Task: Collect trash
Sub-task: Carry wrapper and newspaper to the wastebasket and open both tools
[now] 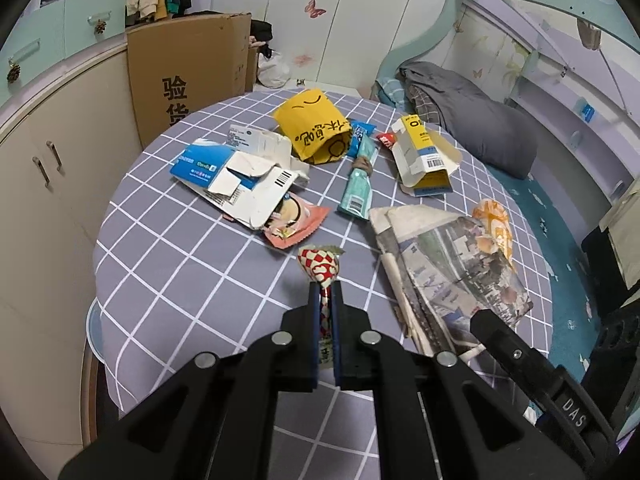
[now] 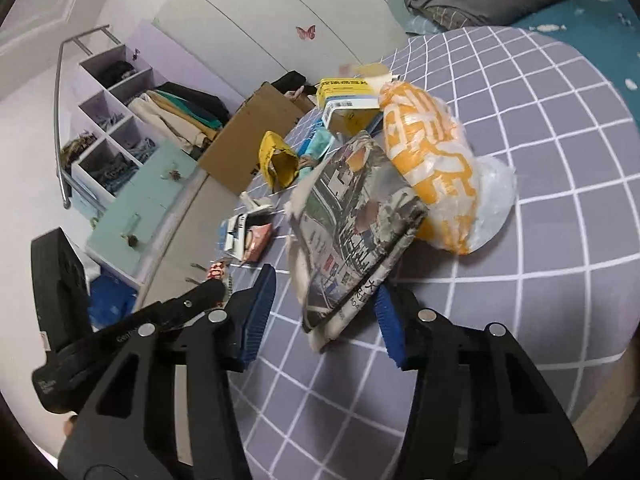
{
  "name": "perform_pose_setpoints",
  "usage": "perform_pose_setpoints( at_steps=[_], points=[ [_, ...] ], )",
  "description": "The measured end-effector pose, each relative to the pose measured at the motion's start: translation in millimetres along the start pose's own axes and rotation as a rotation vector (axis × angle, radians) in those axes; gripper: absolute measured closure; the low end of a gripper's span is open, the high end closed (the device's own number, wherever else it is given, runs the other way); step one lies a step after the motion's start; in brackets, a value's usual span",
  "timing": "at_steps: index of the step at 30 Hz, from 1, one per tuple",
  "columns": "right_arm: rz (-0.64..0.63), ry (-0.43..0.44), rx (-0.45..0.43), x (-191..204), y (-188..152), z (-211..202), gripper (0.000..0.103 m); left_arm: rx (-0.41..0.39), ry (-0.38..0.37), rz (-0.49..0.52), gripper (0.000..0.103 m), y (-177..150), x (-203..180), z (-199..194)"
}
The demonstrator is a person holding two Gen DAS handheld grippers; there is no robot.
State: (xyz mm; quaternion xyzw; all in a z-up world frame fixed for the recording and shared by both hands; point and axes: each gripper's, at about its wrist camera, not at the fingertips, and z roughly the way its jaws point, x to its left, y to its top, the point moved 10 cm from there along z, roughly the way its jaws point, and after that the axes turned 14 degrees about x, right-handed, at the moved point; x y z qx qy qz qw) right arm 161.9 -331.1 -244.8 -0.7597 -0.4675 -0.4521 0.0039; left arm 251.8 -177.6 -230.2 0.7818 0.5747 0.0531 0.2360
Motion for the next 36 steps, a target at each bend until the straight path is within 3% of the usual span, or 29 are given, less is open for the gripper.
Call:
perform_pose_setpoints(
  at_steps=[4,5,6,10,16,21,28,36],
  points=[
    [0.015,-0.033,-0.024,-1,25,9,0.054,0.005,-0.02,-0.011,0.098,0,7,2],
    [0.022,-0.03,-0.025,0,29,13,0.06,0.005,-0.026,-0.013,0.098,0,8,1],
    [0.018,-0.039,-0.024,1,33,18,0.079,0.004,-0.031,-0.014,0.098,0,10,0],
    [-0.068,-0.041,-0.032,21,30,27,0.094,-0.019,-0.04,-0.026,0.098,3,24,-9],
    [-0.248,-0.028,-0.096,85,26,26,0.095,-0.072,-0.08,-0.083,0.098,8,59,-32],
    [-0.375,-0.007,-0.071,147,15,50,0.095,-0.127,-0.079,-0.134,0.098,9,103,-56],
    [-0.54,0.062,0.062,232,-26,121,0.095,-0.17,0.01,-0.268,0.098,-5,211,-78],
    [-0.678,0.095,0.232,299,-88,231,0.095,-0.124,0.107,-0.476,0.098,-38,345,-66]
  ],
)
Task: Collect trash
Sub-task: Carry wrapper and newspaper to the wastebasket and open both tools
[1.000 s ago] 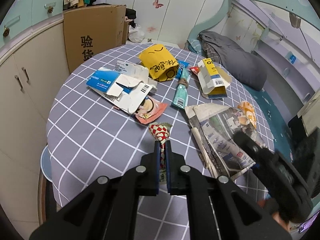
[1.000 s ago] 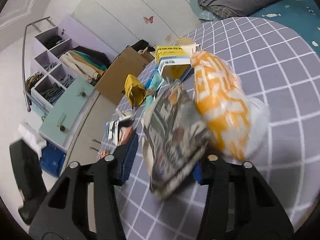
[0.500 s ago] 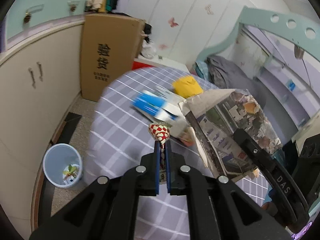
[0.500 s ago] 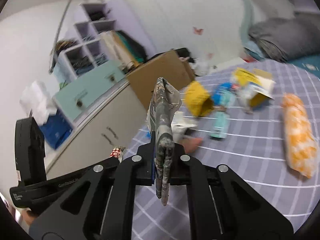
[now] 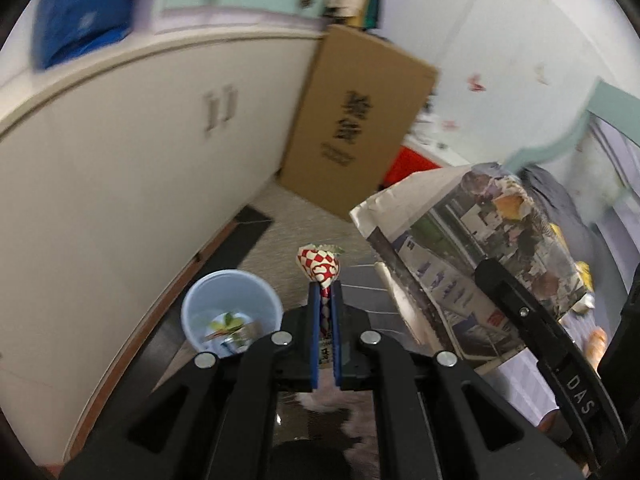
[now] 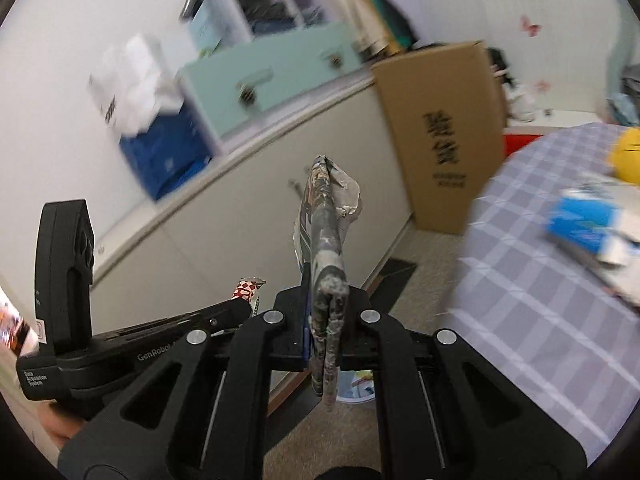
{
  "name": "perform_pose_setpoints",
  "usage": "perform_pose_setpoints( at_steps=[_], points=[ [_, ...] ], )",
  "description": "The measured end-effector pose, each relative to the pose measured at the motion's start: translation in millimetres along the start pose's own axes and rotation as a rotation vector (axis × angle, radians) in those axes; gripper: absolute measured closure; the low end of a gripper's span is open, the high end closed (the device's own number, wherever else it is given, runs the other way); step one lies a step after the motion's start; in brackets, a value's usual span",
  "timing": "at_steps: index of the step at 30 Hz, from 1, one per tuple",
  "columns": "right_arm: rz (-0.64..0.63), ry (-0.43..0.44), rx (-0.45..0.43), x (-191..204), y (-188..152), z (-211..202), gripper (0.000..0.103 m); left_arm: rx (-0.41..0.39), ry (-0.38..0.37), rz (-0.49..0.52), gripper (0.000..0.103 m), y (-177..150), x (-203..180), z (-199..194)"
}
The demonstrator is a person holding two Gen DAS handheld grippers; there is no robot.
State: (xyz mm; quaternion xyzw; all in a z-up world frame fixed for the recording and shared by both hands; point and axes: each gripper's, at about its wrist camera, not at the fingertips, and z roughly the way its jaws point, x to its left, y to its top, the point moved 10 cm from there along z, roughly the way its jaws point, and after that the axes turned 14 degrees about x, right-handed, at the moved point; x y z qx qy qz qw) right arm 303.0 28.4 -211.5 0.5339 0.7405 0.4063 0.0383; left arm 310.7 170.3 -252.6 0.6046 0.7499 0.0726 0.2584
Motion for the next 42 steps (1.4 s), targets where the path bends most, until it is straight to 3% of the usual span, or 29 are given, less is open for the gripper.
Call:
perform_pose_setpoints(
  at_steps=[7,8,9,10,11,17,30,41,42],
  points=[
    [-0.092,0.017,0.074,30,10,92,0.091,0.021,0.112,-0.094,0.098,24,81,28],
    [-0.102,0.01,0.094,30,10,111,0.082,0.031,0.119,-0.104,0.098,27,88,33],
    [-0.1,-0.002,0.112,28,9,121,0.054,0.049,0.126,-0.113,0.098,28,94,38],
    [-0.088,-0.021,0.141,23,6,136,0.037,0.065,0.128,-0.123,0.098,28,101,44],
    [-0.079,-0.034,0.162,19,4,144,0.031,0.072,0.126,-0.128,0.098,27,105,46],
    [-0.008,-0.067,0.235,-7,-14,166,0.031,0.112,0.126,-0.137,0.098,22,114,64],
    [-0.013,-0.071,0.209,-2,-14,149,0.03,0.152,0.121,-0.116,0.098,20,105,88],
    [0.006,-0.115,0.073,-6,8,120,0.027,0.141,0.112,-0.125,0.096,43,97,96],
    [0.008,-0.118,0.064,-7,10,118,0.027,0.142,0.11,-0.126,0.09,45,95,98]
  ],
)
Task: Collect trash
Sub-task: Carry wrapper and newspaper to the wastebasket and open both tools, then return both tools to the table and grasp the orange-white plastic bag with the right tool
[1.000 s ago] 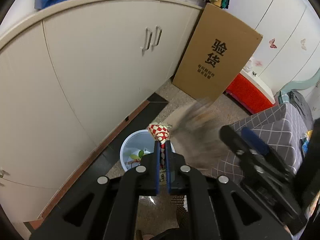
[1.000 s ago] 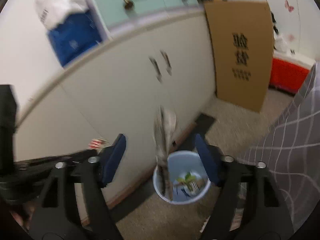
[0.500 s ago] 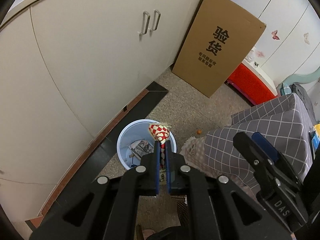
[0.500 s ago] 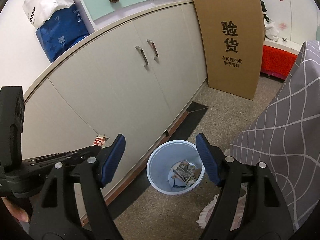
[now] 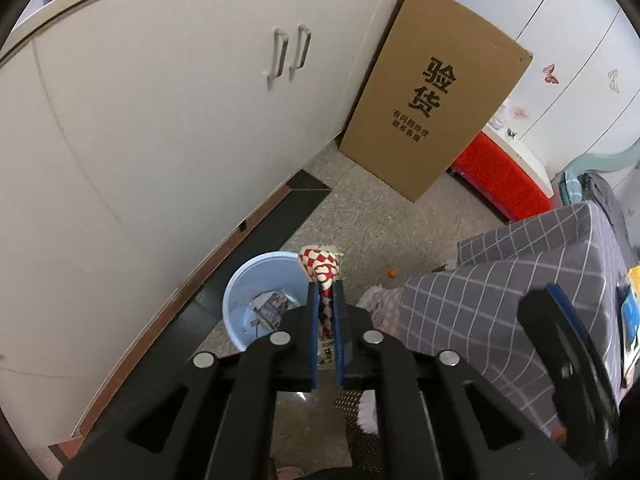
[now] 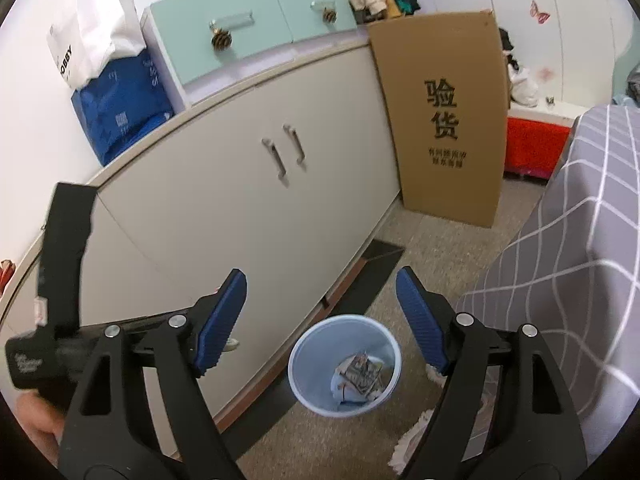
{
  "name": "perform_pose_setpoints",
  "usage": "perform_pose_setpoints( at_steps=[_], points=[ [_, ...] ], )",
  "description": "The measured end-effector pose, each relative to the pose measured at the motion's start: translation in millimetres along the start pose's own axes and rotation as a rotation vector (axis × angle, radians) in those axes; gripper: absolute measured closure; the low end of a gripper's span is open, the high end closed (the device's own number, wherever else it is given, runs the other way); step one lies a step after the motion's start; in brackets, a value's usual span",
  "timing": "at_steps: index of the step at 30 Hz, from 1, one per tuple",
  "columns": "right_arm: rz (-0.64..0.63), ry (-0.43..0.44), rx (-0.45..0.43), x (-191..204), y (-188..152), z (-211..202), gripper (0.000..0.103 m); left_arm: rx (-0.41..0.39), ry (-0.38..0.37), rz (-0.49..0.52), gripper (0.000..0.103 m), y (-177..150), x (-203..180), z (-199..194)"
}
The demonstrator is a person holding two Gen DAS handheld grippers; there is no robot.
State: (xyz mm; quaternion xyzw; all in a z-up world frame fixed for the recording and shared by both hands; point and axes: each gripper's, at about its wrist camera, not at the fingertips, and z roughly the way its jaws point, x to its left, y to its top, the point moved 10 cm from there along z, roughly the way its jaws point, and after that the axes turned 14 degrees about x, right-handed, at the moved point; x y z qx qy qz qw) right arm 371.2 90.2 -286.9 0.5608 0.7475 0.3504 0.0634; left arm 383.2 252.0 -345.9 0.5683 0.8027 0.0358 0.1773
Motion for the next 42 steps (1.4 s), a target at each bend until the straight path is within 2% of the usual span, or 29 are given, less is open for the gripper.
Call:
perform_pose_setpoints(
  at_steps=[1,3,4,6,9,15,22,27,30,34,42],
  points=[
    [0.002,0.0,-0.005,-1,1,-1,0.027,0.008,0.003,-0.012,0.063,2,-1,1],
    [0.005,-0.008,-0.007,-3,1,-3,0.027,-0.014,0.006,-0.046,0.027,4,1,-3],
    [0.008,-0.009,-0.007,-5,1,-5,0.027,-0.047,0.019,-0.063,0.027,4,3,-8],
    [0.017,-0.012,-0.016,-8,1,-10,0.027,-0.05,0.036,-0.064,0.027,2,3,-11],
    [0.029,-0.011,-0.018,-11,0,-15,0.027,-0.05,0.024,-0.071,0.027,-5,2,-17],
    [0.029,-0.012,-0.027,-10,-3,-35,0.027,-0.098,0.013,-0.054,0.027,-19,-10,-49],
    [0.045,-0.002,-0.085,-12,-2,-85,0.027,-0.187,-0.007,-0.004,0.025,-36,-40,-96],
    [0.078,0.006,-0.153,-26,-4,-140,0.027,-0.268,-0.018,0.042,0.023,-50,-73,-132],
    [0.111,-0.011,-0.193,-44,-8,-175,0.025,-0.302,-0.029,0.096,0.02,-63,-103,-148],
    [0.162,-0.074,-0.223,-82,-22,-219,0.023,-0.305,-0.047,0.186,0.02,-86,-154,-155],
    [0.283,-0.249,-0.243,-180,-64,-298,0.021,-0.249,-0.068,0.332,0.02,-128,-245,-146]
  ],
)
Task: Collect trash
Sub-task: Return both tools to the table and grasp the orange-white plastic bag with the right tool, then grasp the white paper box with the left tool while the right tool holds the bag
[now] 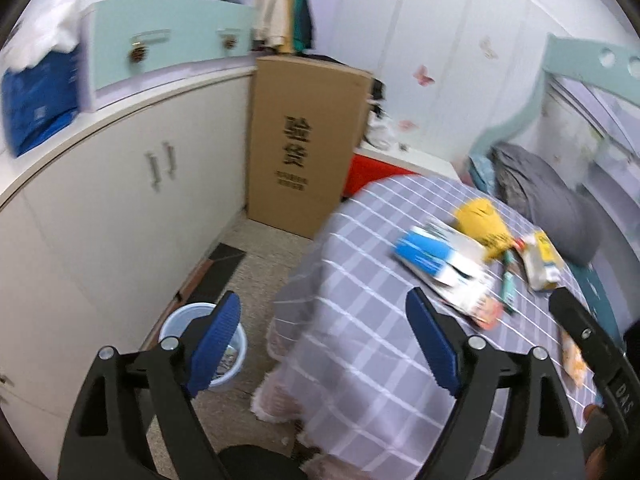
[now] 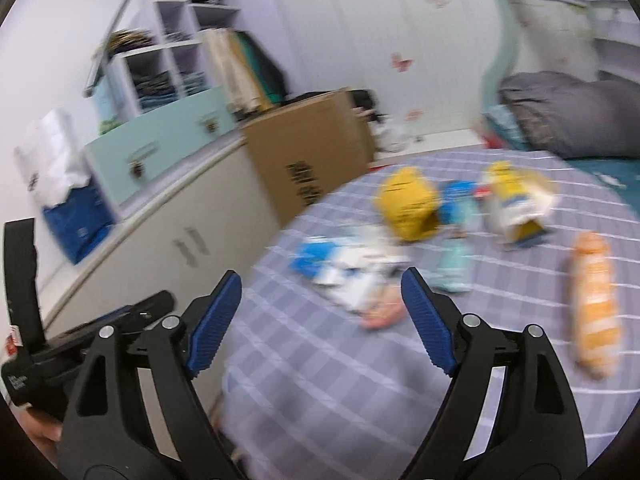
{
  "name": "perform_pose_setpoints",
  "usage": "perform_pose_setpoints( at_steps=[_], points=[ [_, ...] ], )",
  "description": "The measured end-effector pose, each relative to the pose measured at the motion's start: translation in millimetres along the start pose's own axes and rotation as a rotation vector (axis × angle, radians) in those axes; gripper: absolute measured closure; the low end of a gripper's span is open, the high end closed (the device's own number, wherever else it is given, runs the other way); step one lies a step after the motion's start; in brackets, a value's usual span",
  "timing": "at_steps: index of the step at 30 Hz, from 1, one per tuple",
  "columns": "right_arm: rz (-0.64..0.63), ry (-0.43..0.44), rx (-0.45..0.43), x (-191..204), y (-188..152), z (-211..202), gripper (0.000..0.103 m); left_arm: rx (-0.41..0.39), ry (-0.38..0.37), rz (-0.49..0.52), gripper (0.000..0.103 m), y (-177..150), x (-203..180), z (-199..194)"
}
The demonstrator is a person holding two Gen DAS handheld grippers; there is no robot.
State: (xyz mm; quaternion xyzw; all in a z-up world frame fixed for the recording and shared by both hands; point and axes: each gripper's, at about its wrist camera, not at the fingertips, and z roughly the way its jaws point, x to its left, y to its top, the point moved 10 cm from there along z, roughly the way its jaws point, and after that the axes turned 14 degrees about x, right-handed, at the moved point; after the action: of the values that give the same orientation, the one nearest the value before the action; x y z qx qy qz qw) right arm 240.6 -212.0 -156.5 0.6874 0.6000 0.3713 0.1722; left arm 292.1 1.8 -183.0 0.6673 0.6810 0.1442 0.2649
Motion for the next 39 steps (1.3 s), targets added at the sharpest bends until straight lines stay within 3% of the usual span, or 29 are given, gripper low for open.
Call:
perform_pose_setpoints(
  at_steps=[6,12,18,19,20,21,24,30,39],
  points=[
    [0.131,-0.182,-0.002,-111,-8,-27,0.019,0.044,0.002,0.108,0.02,-10,-61,14],
    [0.188,-0.334,0.046,-178,-20,-32,0.018,0.08,0.025,0.163,0.02,-18,-93,30],
    [0.177,-0.3,0.153,-193,-30,-3,0.021,0.122,0.07,0.209,0.02,-17,-115,53],
    [0.172,-0.291,0.166,-193,-30,3,0.026,0.126,0.073,0.218,0.02,-16,-119,56],
    [0.17,-0.286,0.176,-194,-31,6,0.044,0.131,0.081,0.226,0.02,-14,-122,59],
    [0.166,-0.276,0.194,-195,-32,12,0.054,0.135,0.089,0.233,0.02,-14,-124,62],
    [0.127,-0.275,0.191,-189,-30,11,0.059,0.144,0.115,0.262,0.02,-9,-134,72],
    [0.077,-0.211,0.105,-166,-12,-5,0.059,0.134,0.179,0.331,0.02,1,-154,92],
    [0.063,-0.145,0.101,-152,12,21,0.058,0.116,0.294,0.375,0.02,18,-167,117]
  ],
)
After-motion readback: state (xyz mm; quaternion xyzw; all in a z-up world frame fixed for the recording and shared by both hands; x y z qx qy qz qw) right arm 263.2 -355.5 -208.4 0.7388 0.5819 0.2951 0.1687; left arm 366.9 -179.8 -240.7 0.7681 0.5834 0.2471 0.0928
